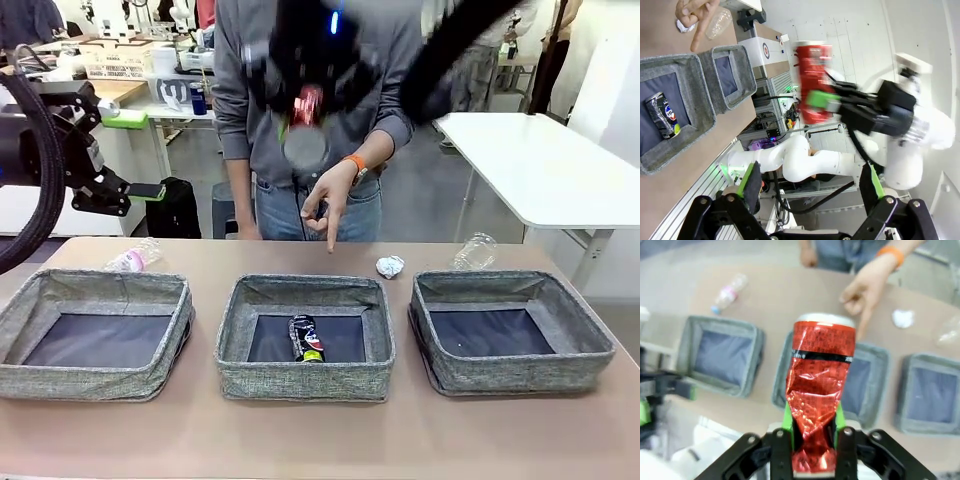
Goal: Sort the waste into the appropriate baskets.
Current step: Place the picked waste into the Fabric basket indicated by the person.
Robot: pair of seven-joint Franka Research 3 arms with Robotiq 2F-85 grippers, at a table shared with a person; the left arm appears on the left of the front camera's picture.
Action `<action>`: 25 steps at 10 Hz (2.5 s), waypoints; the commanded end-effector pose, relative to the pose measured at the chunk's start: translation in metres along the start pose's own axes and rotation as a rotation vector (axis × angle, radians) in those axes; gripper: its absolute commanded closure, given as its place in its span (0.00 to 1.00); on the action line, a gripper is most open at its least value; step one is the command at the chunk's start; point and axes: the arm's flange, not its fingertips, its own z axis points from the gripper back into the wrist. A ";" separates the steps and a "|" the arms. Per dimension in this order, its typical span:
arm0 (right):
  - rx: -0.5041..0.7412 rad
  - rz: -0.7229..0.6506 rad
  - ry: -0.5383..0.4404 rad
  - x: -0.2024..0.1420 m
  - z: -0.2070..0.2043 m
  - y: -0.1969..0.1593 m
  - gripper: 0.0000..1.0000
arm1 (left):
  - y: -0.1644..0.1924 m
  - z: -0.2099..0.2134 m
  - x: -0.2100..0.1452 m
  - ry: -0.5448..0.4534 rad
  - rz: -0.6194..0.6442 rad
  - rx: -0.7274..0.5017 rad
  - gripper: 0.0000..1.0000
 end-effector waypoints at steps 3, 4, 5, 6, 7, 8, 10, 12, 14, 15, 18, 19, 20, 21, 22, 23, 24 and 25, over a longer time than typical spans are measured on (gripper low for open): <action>0.109 0.031 0.169 -0.050 -0.118 -0.044 0.67 | -0.005 -0.002 0.001 -0.012 0.011 -0.021 0.00; 0.115 0.038 0.185 -0.060 -0.139 -0.044 0.67 | -0.005 -0.002 0.001 -0.012 0.011 -0.021 0.00; 0.111 0.037 0.196 -0.069 -0.156 -0.045 0.67 | -0.005 -0.002 0.001 -0.012 0.011 -0.021 0.00; 0.109 0.032 0.215 -0.077 -0.166 -0.045 0.67 | -0.005 -0.002 0.001 -0.012 0.011 -0.021 0.00; 0.113 0.029 0.213 -0.080 -0.168 -0.045 0.67 | -0.005 -0.002 0.001 -0.012 0.011 -0.021 0.00; 0.118 0.018 0.207 -0.080 -0.168 -0.047 0.67 | -0.005 -0.002 0.001 -0.012 0.011 -0.021 0.00; 0.106 0.016 0.203 -0.080 -0.168 -0.046 0.67 | -0.005 -0.002 0.001 -0.012 0.011 -0.021 0.00; 0.096 0.019 0.195 -0.079 -0.169 -0.046 0.67 | -0.005 -0.002 0.001 -0.012 0.011 -0.021 0.00; 0.097 0.003 0.157 -0.079 -0.169 -0.048 0.12 | -0.005 -0.002 0.001 -0.012 0.011 -0.021 0.00; 0.097 0.001 0.154 -0.079 -0.169 -0.048 0.00 | -0.005 -0.002 0.001 -0.012 0.011 -0.021 0.00; 0.099 -0.007 0.148 -0.078 -0.168 -0.050 0.00 | -0.005 -0.002 0.001 -0.012 0.011 -0.021 0.00; 0.103 -0.013 0.150 -0.078 -0.168 -0.051 0.00 | -0.005 -0.002 0.001 -0.012 0.011 -0.021 0.00; 0.103 -0.014 0.151 -0.078 -0.168 -0.051 0.00 | -0.005 -0.002 0.001 -0.012 0.011 -0.021 0.00; 0.102 -0.017 0.154 -0.078 -0.167 -0.051 0.00 | -0.005 -0.002 0.001 -0.012 0.011 -0.021 0.00; 0.101 -0.021 0.151 -0.078 -0.167 -0.051 0.00 | -0.005 -0.002 0.001 -0.012 0.011 -0.021 0.00; 0.104 -0.025 0.150 -0.077 -0.166 -0.051 0.00 | -0.005 -0.002 0.001 -0.012 0.011 -0.021 0.00; 0.108 -0.037 0.150 -0.077 -0.164 -0.052 0.00 | -0.005 -0.002 0.001 -0.012 0.011 -0.021 0.00; 0.113 -0.086 0.160 -0.074 -0.153 -0.054 0.00 | -0.005 -0.002 0.001 -0.012 0.011 -0.021 0.00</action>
